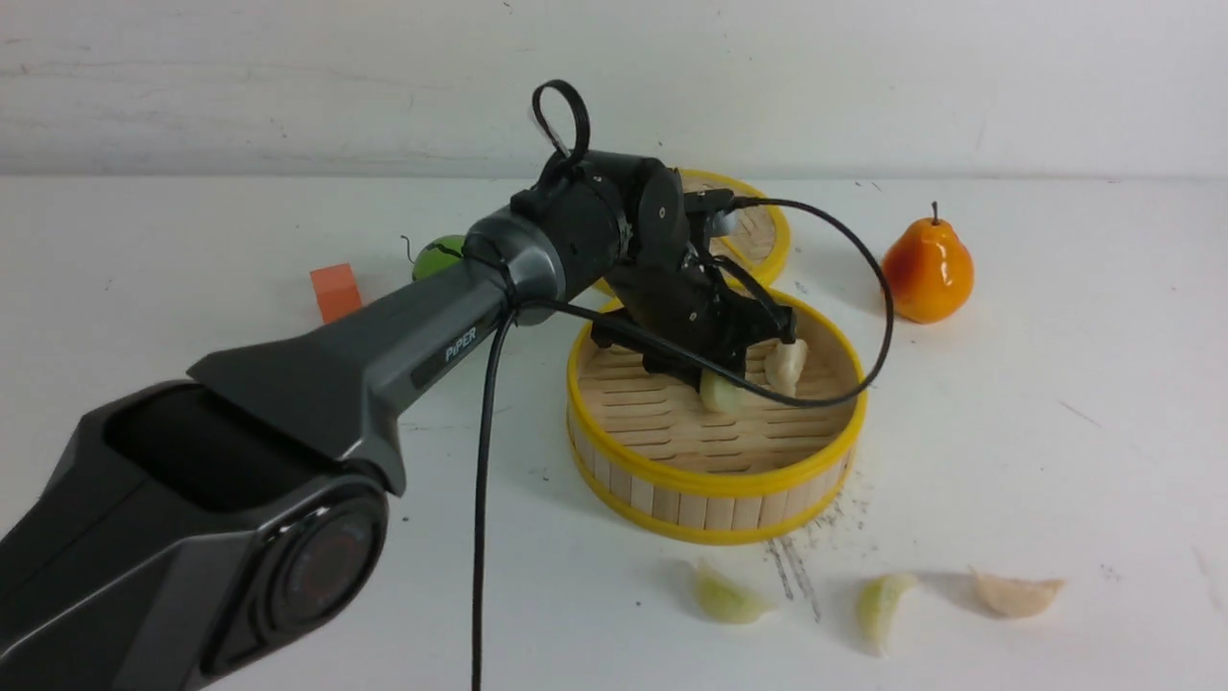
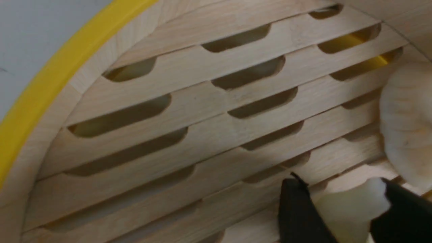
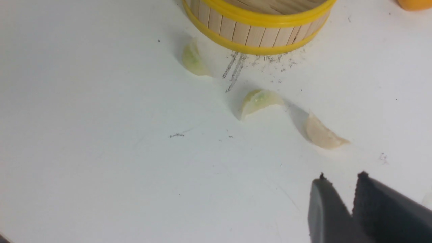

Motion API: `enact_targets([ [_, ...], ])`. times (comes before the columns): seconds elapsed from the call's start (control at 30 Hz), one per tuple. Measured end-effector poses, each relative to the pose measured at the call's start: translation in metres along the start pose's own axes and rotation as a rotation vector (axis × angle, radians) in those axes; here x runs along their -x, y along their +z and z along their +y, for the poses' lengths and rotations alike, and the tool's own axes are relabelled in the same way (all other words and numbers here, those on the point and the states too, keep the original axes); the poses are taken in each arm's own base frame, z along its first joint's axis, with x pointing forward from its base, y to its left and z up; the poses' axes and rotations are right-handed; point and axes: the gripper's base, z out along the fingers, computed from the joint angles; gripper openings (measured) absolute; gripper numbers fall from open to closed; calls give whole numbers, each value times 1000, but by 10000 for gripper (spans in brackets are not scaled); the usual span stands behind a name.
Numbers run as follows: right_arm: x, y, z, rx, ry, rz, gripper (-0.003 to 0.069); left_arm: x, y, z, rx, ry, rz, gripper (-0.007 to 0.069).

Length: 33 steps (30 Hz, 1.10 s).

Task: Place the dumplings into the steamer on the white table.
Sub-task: 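Place the dumpling into the bamboo steamer basket with the left gripper, then reach for and grasp a dumpling lying on the table beside the steamer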

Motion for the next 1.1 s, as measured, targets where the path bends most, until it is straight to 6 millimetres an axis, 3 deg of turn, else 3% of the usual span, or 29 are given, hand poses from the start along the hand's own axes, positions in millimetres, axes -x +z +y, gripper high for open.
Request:
enact_targets([
  [0.17,0,0,0,0,0,1,148,5,-14,-4,3,11,12,518],
  [0.2,0,0,0,0,0,1,149,10,-27,-8,3,20,5,560],
  [0.33,0,0,1,6,4,-1,149,29,-81,-22,-9,57,-59,590],
  [0.37,0,0,1,9,7,-2,149,35,-108,-29,-19,80,-86,584],
  [0.53,1,0,1,11,10,-12,149,38,-208,-56,-62,156,-195,521],
  [0.57,1,0,1,12,10,-15,149,37,-214,-59,-63,163,-202,515],
  [0.6,2,0,1,15,15,-27,149,34,-237,-67,-67,193,-245,489],
  [0.67,5,1,2,24,24,-47,149,29,-263,-74,-67,219,-286,454],
  [0.7,5,1,2,25,26,-51,148,28,-268,-75,-67,225,-294,445],
  [0.77,10,6,2,37,37,-40,129,18,-306,-78,-68,254,-336,383],
  [0.83,17,12,2,47,41,-10,104,10,-329,-76,-59,269,-360,340],
  [0.87,25,20,1,58,35,26,64,-1,-358,-69,-29,283,-390,277],
  [0.9,27,21,1,59,32,28,52,-1,-358,-69,-29,284,-390,277],
  [0.93,37,31,2,86,15,73,7,-14,-383,-58,19,285,-412,211],
  [0.97,41,35,2,98,9,90,-8,-21,-396,-53,36,285,-428,183],
  [1.0,44,37,2,107,4,96,-13,-25,-396,-50,51,285,-416,169],
  [1.07,57,50,5,168,-28,131,-20,-52,-419,-32,102,281,-407,87],
  [1.1,61,54,7,196,-42,142,-20,-65,-418,-24,123,280,-375,59],
])
